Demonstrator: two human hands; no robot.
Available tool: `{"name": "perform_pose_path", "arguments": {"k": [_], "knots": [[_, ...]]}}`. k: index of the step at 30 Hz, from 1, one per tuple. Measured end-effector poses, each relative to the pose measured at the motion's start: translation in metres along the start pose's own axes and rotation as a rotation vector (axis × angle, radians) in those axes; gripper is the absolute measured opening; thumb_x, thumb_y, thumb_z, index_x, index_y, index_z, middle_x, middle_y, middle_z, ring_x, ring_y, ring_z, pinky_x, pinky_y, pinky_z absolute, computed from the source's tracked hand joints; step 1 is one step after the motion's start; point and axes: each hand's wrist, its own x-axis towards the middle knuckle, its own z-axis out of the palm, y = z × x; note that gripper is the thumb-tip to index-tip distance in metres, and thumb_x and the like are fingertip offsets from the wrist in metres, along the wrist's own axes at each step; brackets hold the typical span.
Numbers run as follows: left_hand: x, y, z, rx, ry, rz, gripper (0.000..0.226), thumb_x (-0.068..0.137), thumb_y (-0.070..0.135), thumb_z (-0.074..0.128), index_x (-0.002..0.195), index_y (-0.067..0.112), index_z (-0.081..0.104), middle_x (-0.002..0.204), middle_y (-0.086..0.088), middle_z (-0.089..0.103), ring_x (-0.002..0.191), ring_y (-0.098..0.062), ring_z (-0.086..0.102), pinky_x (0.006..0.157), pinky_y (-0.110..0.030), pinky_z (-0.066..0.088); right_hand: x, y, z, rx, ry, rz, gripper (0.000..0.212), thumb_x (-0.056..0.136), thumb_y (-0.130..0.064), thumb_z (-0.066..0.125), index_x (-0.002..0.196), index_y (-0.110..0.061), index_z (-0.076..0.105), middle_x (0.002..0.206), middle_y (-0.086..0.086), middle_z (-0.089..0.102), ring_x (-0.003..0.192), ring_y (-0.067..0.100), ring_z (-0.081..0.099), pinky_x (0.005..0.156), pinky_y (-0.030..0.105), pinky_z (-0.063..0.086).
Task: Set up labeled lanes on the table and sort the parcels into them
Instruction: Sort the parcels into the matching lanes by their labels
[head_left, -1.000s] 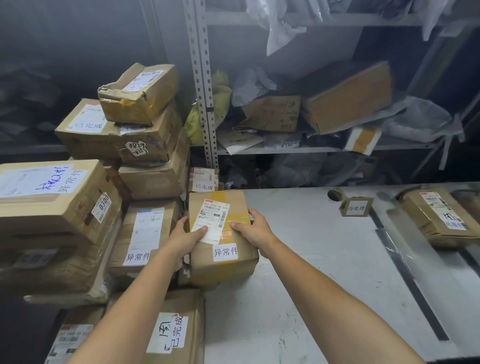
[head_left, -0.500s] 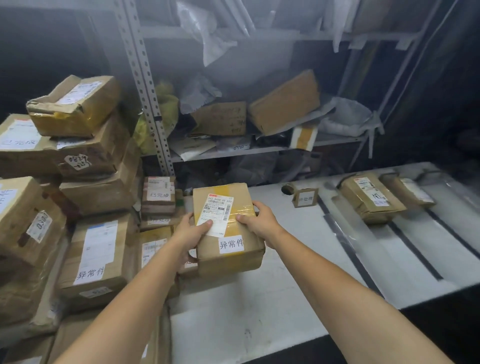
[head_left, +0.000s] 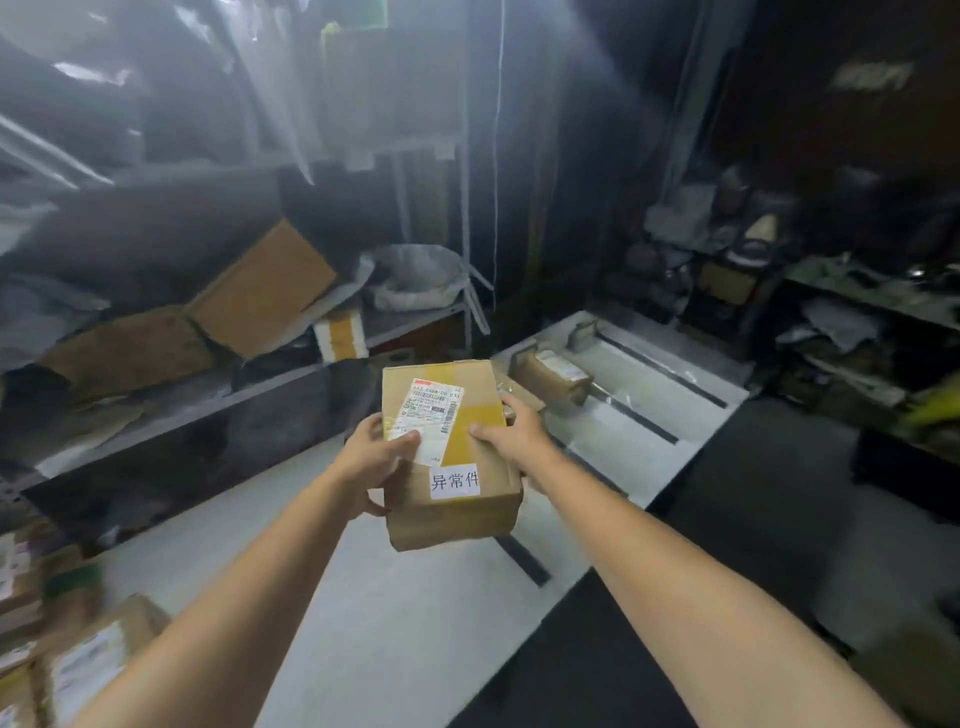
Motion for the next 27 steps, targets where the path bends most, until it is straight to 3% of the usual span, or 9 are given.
{"name": "perform_pose_path", "arguments": {"k": [4,7,10,13,17,22,25,27], "knots": [[0.015,0.04,0.099,0.028,-0.088,0.066,0.055,0.095,0.031,0.067,0.141,0.033,0.037,0.13,-0.003,0.061,0.108,-0.027,0.059,0.081,-0.056,0.05,0.013,0.015,-0.106,0.013,0.095,-0.01,0.062,0.089,-0.019,0.075,0.144,-0.02,0.046,0.128,0.001,0.062,0.105,0.017,0.058,0.098,0.038,0.051],[0.027,0.062,0.166,0.034,-0.115,0.124,0.058,0.094,0.027,0.068,0.143,0.03,0.039,0.119,-0.004,0.066,0.09,-0.022,0.063,0.071,-0.04,0.053,0.029,0.03,-0.173,-0.029,0.163,-0.012,0.065,0.087,-0.028,0.076,0.144,-0.024,0.046,0.13,-0.001,0.062,0.11,0.018,0.059,0.097,0.039,0.052],[0.037,0.083,0.23,0.073,-0.164,0.106,0.058,0.091,0.03,0.071,0.14,0.034,0.041,0.107,-0.004,0.065,0.085,-0.024,0.064,0.068,-0.042,0.054,0.042,0.051,-0.233,-0.014,0.232,0.016,0.074,0.084,-0.034,0.078,0.148,-0.028,0.041,0.134,-0.002,0.059,0.117,0.022,0.058,0.1,0.046,0.051],[0.049,0.101,0.281,0.09,-0.201,0.103,0.059,0.09,0.029,0.073,0.14,0.034,0.041,0.115,-0.004,0.064,0.093,-0.022,0.061,0.08,-0.049,0.056,0.057,0.065,-0.282,-0.004,0.285,0.031,0.073,0.083,-0.035,0.079,0.145,-0.031,0.042,0.13,-0.002,0.059,0.115,0.023,0.059,0.098,0.048,0.052],[0.077,0.123,0.339,0.117,-0.265,0.069,0.053,0.09,0.031,0.073,0.133,0.038,0.043,0.11,-0.002,0.062,0.094,-0.025,0.06,0.08,-0.059,0.054,0.083,0.083,-0.335,0.052,0.329,0.081,0.073,0.084,-0.03,0.079,0.145,-0.032,0.041,0.124,-0.001,0.061,0.109,0.024,0.064,0.094,0.048,0.055],[0.131,0.144,0.396,0.145,-0.301,0.057,0.06,0.09,0.03,0.073,0.14,0.036,0.041,0.103,-0.006,0.064,0.091,-0.029,0.063,0.076,-0.058,0.055,0.139,0.103,-0.379,0.074,0.361,0.109,0.071,0.085,-0.023,0.079,0.145,-0.026,0.043,0.12,-0.007,0.055,0.104,0.018,0.062,0.092,0.042,0.056],[0.177,0.158,0.425,0.135,-0.305,0.033,0.061,0.089,0.032,0.073,0.14,0.038,0.041,0.106,-0.012,0.064,0.095,-0.033,0.063,0.083,-0.064,0.052,0.187,0.109,-0.4,0.069,0.364,0.134,0.069,0.084,-0.025,0.08,0.142,-0.031,0.045,0.122,-0.003,0.062,0.102,0.021,0.066,0.089,0.044,0.058],[0.206,0.17,0.441,0.134,-0.313,0.02,0.061,0.09,0.032,0.073,0.141,0.039,0.04,0.105,-0.015,0.064,0.096,-0.033,0.062,0.079,-0.059,0.054,0.223,0.114,-0.412,0.078,0.359,0.147,0.07,0.081,-0.026,0.082,0.141,-0.033,0.045,0.12,0.0,0.067,0.1,0.022,0.069,0.089,0.046,0.058]]}}
